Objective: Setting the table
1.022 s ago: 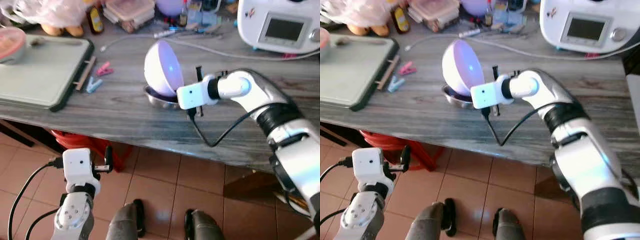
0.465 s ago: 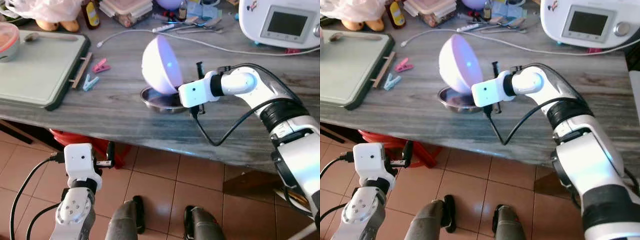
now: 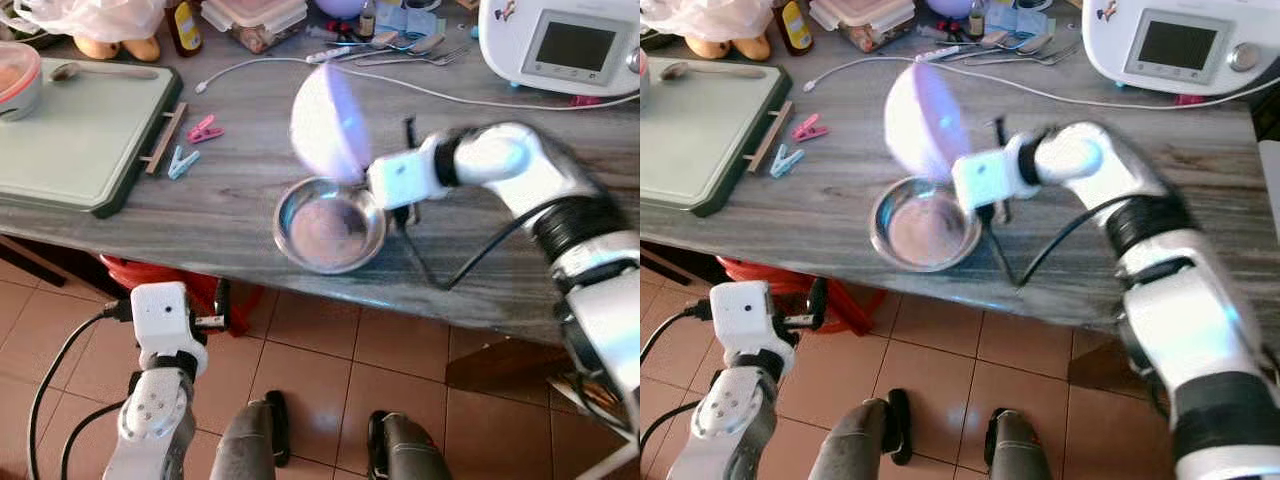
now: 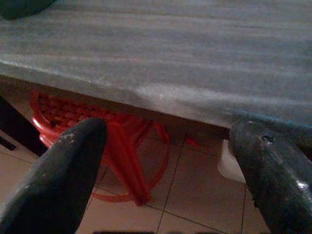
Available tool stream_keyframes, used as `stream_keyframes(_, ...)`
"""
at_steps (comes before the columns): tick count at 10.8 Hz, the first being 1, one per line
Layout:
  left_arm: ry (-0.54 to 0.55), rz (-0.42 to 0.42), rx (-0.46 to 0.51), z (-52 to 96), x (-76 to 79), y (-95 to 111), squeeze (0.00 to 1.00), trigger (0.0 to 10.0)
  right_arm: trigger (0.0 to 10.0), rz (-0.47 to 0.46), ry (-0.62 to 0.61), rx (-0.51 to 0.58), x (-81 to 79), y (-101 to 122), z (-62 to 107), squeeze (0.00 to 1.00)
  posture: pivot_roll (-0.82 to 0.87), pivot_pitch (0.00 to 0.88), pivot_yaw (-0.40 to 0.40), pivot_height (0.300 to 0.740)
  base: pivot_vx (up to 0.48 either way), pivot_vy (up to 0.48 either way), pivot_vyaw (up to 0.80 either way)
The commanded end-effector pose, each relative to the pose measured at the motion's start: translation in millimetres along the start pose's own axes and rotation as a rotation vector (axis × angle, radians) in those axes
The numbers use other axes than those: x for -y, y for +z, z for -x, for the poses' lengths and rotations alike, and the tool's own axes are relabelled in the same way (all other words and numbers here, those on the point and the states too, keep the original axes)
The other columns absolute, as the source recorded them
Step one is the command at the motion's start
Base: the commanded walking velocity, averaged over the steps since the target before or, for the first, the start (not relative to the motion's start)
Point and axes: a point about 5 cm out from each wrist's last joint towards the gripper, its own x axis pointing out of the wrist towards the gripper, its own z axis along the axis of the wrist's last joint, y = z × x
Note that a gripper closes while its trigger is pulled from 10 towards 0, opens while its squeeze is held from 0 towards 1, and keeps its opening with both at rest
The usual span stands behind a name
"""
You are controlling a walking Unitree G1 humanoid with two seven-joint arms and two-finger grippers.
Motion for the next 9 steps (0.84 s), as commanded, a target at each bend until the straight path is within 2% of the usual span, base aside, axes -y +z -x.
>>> stream_keyframes(1, 0.009, 0.005, -0.017, 0.5, -2.1, -5.1, 0.00, 10.0, 10.0, 0.009, -0.030, -0.024, 12.0, -0.4, 7.1, 0.00, 0.03, 0.241, 0.047, 0.740, 0.000, 0.000, 0.00)
stream_keyframes(4, 0.018, 0.012, -0.015, 1.2, -2.9, -4.9, 0.00, 10.0, 10.0, -0.019, -0.045, -0.055, 16.0, -4.4, 8.3, 0.00, 0.04, 0.250, 0.039, 0.740, 0.000, 0.000, 0.00)
stream_keyframes(7, 0.026, 0.005, -0.033, 9.9, -8.2, -7.1, 0.00, 10.0, 10.0, -0.042, 0.023, -0.158, 3.3, -16.1, 0.6, 0.00, 0.07, 0.272, 0.046, 0.740, 0.000, 0.000, 0.00)
stream_keyframes(8, 0.028, 0.004, -0.033, 9.7, -8.8, -6.9, 0.00, 10.0, 10.0, -0.053, 0.034, -0.161, 2.3, -16.5, -0.5, 0.44, 0.07, 0.271, 0.047, 0.740, 0.000, 0.000, 0.00)
stream_keyframes(9, 0.026, 0.007, -0.028, 7.1, -6.7, -4.9, 0.00, 10.0, 10.0, -0.082, 0.059, -0.150, 0.3, -16.8, -0.9, 1.00, 0.07, 0.271, 0.046, 0.740, 0.000, 0.000, 0.00)
